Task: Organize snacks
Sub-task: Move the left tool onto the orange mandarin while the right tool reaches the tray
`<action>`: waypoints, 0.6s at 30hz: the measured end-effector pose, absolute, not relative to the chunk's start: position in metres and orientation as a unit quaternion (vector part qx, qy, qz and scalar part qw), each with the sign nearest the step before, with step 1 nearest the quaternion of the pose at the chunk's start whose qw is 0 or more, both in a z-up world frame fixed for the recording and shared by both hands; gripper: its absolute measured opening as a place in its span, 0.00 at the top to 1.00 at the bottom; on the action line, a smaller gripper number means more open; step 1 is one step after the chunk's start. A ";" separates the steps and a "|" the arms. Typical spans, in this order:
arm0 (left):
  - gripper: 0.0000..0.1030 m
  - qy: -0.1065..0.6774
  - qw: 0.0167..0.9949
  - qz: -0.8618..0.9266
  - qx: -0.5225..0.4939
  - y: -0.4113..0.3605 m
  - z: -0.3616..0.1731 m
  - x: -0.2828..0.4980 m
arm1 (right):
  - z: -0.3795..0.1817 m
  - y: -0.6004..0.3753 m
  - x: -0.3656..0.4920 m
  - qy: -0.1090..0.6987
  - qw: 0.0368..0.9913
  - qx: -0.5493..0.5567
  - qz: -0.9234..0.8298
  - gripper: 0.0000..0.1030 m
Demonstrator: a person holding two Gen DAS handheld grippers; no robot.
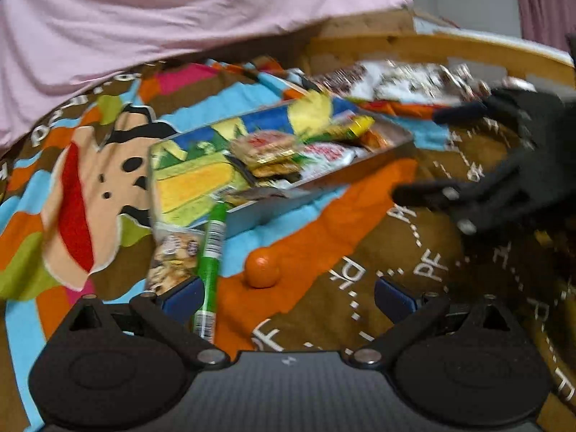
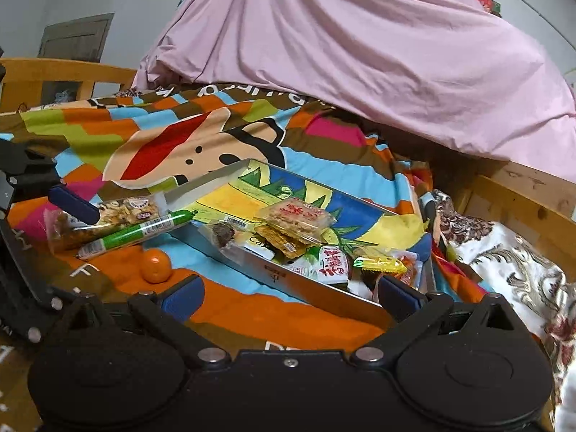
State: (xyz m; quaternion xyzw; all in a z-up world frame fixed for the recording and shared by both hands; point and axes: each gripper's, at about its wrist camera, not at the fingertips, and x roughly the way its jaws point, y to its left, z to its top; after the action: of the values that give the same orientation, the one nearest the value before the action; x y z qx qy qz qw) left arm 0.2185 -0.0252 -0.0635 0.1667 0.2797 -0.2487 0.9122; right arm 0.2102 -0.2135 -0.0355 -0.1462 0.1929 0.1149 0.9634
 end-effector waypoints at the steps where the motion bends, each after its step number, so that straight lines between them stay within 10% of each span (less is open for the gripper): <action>1: 0.01 0.282 0.910 -0.248 0.174 -0.029 -0.064 0.220 | -0.038 -0.214 0.214 0.193 0.962 -0.152 0.118 0.01; 18: 0.23 0.319 0.886 -0.281 0.185 -0.035 -0.078 0.269 | -0.079 -0.190 0.267 0.155 0.926 -0.293 0.182 0.09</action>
State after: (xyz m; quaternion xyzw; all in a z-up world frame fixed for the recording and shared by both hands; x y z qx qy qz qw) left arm 0.2694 -0.0349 -0.0783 0.1850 0.3192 -0.2812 0.8859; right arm 0.2675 -0.1905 -0.0793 -0.2925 0.1555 0.1822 0.9258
